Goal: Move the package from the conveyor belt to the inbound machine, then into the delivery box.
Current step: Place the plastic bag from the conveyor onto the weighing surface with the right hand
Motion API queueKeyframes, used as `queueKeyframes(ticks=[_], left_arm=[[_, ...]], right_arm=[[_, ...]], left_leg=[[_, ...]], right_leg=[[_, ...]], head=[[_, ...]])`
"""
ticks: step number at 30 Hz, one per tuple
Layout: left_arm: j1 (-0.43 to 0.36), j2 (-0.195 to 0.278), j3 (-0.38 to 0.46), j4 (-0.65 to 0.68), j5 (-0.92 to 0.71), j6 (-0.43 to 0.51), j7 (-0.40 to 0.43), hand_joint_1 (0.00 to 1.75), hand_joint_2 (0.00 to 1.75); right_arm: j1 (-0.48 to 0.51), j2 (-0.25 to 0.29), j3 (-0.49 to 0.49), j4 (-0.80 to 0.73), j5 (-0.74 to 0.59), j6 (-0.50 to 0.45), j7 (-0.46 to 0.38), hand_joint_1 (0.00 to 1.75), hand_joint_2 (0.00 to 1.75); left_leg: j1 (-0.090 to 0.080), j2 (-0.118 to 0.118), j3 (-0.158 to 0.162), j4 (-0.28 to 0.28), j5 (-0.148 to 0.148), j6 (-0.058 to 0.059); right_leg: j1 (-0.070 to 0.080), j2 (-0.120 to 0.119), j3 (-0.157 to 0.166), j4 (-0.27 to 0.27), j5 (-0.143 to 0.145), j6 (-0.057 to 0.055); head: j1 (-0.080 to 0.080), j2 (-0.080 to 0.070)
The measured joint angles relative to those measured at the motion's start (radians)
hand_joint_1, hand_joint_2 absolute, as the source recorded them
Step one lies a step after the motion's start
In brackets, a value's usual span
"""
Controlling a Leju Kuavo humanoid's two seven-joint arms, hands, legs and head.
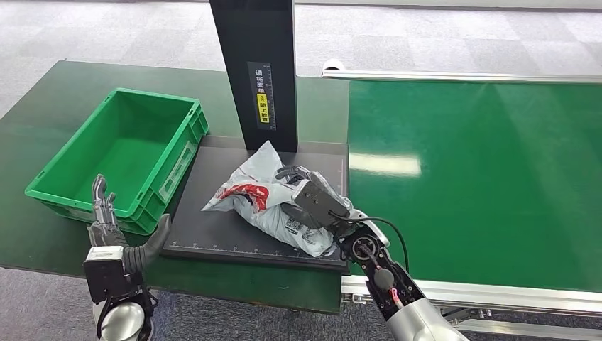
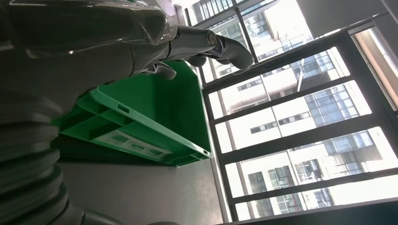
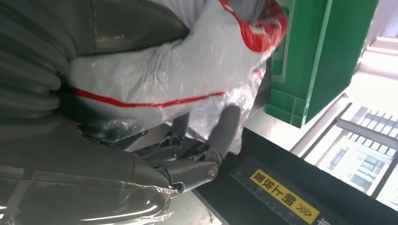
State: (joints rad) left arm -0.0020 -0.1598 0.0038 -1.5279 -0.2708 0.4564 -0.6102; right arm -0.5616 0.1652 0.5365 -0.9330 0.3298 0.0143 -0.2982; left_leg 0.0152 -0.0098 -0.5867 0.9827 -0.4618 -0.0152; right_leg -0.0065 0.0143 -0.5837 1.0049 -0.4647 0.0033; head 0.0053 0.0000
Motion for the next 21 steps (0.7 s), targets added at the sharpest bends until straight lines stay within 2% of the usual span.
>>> queueKeyframes(ticks=[5, 10, 17, 21], left_arm=[[0.001, 0.0, -0.015, 0.007, -0.013, -0.052, 0.014, 0.0, 1.75], [-0.024, 0.001, -0.096, 0.041, -0.119, -0.129, 0.041, 0.0, 1.75], [-0.117, 0.021, -0.235, 0.085, -0.343, -0.276, 0.081, 0.0, 1.75], [-0.193, 0.038, -0.325, 0.159, -0.433, -0.339, 0.097, 0.0, 1.75]], right_arm=[[-0.024, 0.003, 0.001, 0.057, -0.011, -0.028, 0.016, 0.0, 1.75], [-0.022, 0.002, -0.018, 0.073, -0.057, -0.042, -0.018, 0.0, 1.75], [0.055, -0.02, -0.096, -0.05, -0.107, -0.05, -0.026, 0.0, 1.75], [0.12, -0.031, -0.169, -0.146, -0.149, -0.042, -0.028, 0.0, 1.75]], left_leg=[[0.0, 0.0, 0.0, 0.0, 0.0, 0.0], [0.0, 0.0, 0.0, 0.0, 0.0, 0.0], [-0.001, 0.0, 0.0, 0.001, 0.0, 0.0], [-0.001, 0.0, 0.0, 0.001, 0.0, 0.0]], right_leg=[[0.0, 0.0, 0.0, 0.0, 0.0, 0.0], [0.0, 0.0, 0.0, 0.0, 0.0, 0.0], [-0.001, 0.0, -0.001, 0.0, 0.0, 0.0], [-0.001, -0.001, -0.001, 0.0, 0.0, 0.0]], head=[[0.0, 0.0], [0.0, 0.0], [0.0, 0.0], [0.0, 0.0]])
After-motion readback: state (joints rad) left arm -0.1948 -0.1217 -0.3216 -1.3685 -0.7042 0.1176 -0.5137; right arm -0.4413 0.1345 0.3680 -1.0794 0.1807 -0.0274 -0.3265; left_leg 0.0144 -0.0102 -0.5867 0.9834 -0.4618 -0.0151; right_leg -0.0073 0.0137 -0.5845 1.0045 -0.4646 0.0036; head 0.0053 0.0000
